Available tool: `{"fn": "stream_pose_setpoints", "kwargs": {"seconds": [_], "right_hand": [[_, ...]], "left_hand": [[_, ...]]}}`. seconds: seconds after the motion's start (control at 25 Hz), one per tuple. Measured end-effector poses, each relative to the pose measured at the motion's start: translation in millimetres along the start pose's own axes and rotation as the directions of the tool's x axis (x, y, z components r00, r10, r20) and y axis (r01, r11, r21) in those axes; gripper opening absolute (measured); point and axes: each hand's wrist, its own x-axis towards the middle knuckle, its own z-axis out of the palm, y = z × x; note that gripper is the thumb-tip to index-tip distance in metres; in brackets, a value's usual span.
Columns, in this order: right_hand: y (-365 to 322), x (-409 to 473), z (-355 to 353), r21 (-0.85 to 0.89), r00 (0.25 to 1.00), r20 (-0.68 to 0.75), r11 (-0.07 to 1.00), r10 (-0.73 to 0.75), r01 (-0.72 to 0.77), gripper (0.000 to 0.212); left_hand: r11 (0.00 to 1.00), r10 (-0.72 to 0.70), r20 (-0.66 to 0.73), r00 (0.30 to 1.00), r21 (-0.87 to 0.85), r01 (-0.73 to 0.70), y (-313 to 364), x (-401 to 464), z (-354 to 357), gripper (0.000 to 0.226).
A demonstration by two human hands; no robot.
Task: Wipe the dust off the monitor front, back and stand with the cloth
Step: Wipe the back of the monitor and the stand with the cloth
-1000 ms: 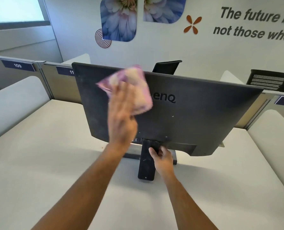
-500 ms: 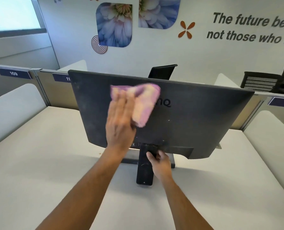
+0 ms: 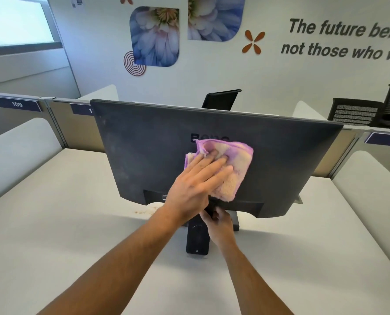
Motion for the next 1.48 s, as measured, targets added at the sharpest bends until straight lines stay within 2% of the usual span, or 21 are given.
{"fn": "stream_pose_setpoints", "kwargs": {"seconds": [0.08, 0.12, 0.24, 0.32, 0.4, 0.52, 0.6, 0.68, 0.76, 0.88, 0.96, 1.0, 1.12, 1.2, 1.24, 1.28, 1.32, 1.36, 1.4, 1.44, 1.48], "right_hand": [[1, -1, 0, 0.021, 1.0, -0.001, 1.0, -0.002, 0.002, 0.02], [2, -1, 0, 0.031, 1.0, 0.003, 0.999, 0.005, -0.005, 0.02], [2, -1, 1, 0.015, 0.999, 0.016, 0.999, 0.029, -0.029, 0.025], [3, -2, 1, 0.007, 0.999, 0.009, 0.999, 0.034, -0.034, 0.023], [2, -1, 1, 0.018, 1.0, 0.002, 0.999, 0.029, -0.029, 0.02], [5, 3, 0, -0.021, 1.0, 0.004, 1.0, 0.005, -0.005, 0.015], [8, 5, 1, -0.065, 0.999, -0.012, 0.997, -0.04, 0.039, 0.014], [7, 3, 2, 0.044, 0.999, -0.015, 0.998, -0.045, 0.045, 0.022], [5, 1, 2, 0.07, 0.996, -0.006, 0.994, -0.086, 0.086, 0.018], [4, 0, 2, 0.046, 1.0, 0.015, 0.999, -0.013, 0.012, 0.02], [4, 1, 3, 0.031, 1.0, 0.007, 0.999, 0.017, -0.017, 0.023], [6, 1, 2, 0.017, 1.0, 0.0, 1.0, 0.022, -0.022, 0.023], [3, -2, -4, 0.087, 0.998, 0.062, 0.996, 0.028, -0.034, 0.015], [-8, -3, 2, 0.022, 1.0, -0.005, 1.0, -0.016, 0.017, 0.009], [-15, -3, -5, -0.126, 0.989, -0.132, 0.991, -0.066, 0.05, 0.024], [-31, -2, -9, -0.185, 0.971, -0.238, 0.982, 0.0, -0.045, 0.044], [-31, 5, -14, -0.106, 0.971, -0.206, 0.989, -0.122, 0.102, 0.055], [-34, 13, -15, -0.07, 0.96, -0.247, 0.99, -0.134, 0.12, 0.053], [-26, 3, -21, -0.191, 0.984, -0.123, 0.976, -0.131, 0.106, 0.043], [-16, -3, -17, -0.24, 0.977, -0.157, 0.965, -0.147, 0.106, 0.032], [-6, -5, 0, -0.202, 0.995, -0.047, 0.977, -0.083, 0.072, 0.02]], "left_hand": [[1.0, 0.008, -0.074, 0.997, -0.01, -0.008, -10, -3, -19, 0.05], [0.997, -0.073, -0.182, 0.981, 0.005, 0.075, -17, -1, -29, 0.051], [0.874, -0.456, -0.447, 0.77, -0.064, 0.481, -45, 11, -56, 0.057], [0.827, -0.527, -0.441, 0.727, -0.069, 0.557, -48, 19, -55, 0.061], [0.883, -0.448, -0.345, 0.825, -0.023, 0.469, -29, 22, -38, 0.067], [0.977, -0.212, -0.145, 0.966, -0.019, 0.212, 12, 10, -3, 0.056], [0.999, -0.039, 0.022, 0.999, -0.01, 0.04, 29, -3, 11, 0.054], [0.998, 0.052, 0.124, 0.991, 0.02, -0.055, 35, -10, 13, 0.063], [0.997, 0.032, 0.024, 0.999, 0.07, -0.034, 31, -2, 5, 0.057], [0.969, -0.2, -0.306, 0.931, 0.08, 0.235, 1, 30, -17, 0.055], [0.913, -0.348, -0.372, 0.861, 0.076, 0.402, -19, 47, -28, 0.062], [0.909, -0.355, -0.363, 0.861, 0.082, 0.409, -21, 50, -27, 0.063], [0.982, -0.162, -0.215, 0.963, 0.06, 0.179, 5, 42, -5, 0.06], [1.0, -0.003, -0.04, 0.999, 0.019, 0.004, 32, 27, 14, 0.053], [0.997, 0.068, 0.05, 0.996, 0.018, -0.069, 41, 18, 21, 0.049], [0.993, 0.115, 0.112, 0.987, 0.029, -0.119, 47, 9, 25, 0.05], [0.988, 0.135, 0.129, 0.982, 0.051, -0.142, 50, 4, 26, 0.053], [0.987, 0.135, 0.099, 0.986, 0.078, -0.143, 50, 3, 25, 0.055], [0.987, 0.125, 0.029, 0.992, 0.1, -0.128, 48, 8, 23, 0.051], [0.988, 0.111, -0.047, 0.993, 0.111, -0.105, 44, 15, 19, 0.045], [0.99, 0.089, -0.111, 0.99, 0.118, -0.076, 38, 26, 13, 0.04]]}}
